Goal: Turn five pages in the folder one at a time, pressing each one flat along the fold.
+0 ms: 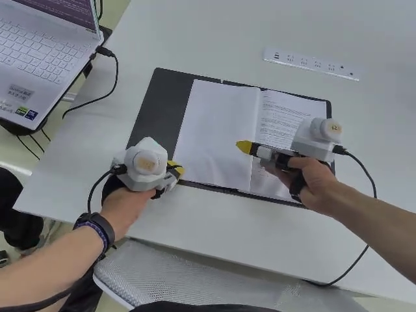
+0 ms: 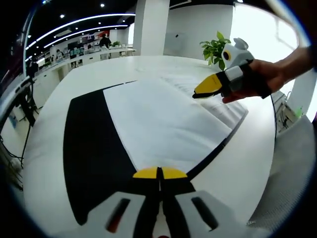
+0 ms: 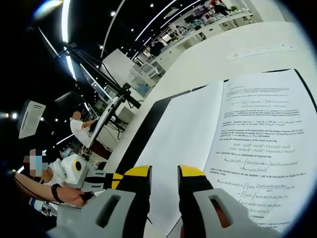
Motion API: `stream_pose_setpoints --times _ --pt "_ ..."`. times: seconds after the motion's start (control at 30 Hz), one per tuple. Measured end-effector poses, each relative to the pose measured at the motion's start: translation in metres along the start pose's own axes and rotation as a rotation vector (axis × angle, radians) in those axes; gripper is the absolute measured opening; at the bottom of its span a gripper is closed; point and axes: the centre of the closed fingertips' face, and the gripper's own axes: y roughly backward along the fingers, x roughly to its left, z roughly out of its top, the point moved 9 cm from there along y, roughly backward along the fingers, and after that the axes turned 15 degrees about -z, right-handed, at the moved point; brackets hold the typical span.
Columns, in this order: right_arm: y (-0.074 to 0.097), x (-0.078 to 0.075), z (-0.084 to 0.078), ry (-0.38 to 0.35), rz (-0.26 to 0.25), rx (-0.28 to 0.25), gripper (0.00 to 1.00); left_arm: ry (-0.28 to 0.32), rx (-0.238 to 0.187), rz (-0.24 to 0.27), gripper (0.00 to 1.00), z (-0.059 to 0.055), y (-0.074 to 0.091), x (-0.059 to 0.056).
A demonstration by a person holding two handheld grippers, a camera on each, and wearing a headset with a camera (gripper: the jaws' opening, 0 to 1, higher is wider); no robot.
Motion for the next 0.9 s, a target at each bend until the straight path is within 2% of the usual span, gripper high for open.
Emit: stream_pose_setpoints --times 0.17,0.4,0.6,0.9 --pt "-0.003 -0.005 0.009 0.002 -0.004 -0.002 0.17 -0.036 0.014 0.005 0.0 -0.001 0.001 -0.001" --pt "-0.005 -0.012 0.019 -0.006 -0.013 -0.017 0.16 -0.037 0.015 0.012 0.0 -0.001 0.001 -0.001" --pt "-0.009 -0.02 0.019 -0.002 -0.021 -0.009 0.15 -0.036 0.014 0.013 0.0 0.0 0.002 -0.004" --pt "-0.02 -0.021 0.018 0.006 -0.007 -0.003 0.08 -0.04 0.022 0.004 0.0 0.0 0.001 0.0"
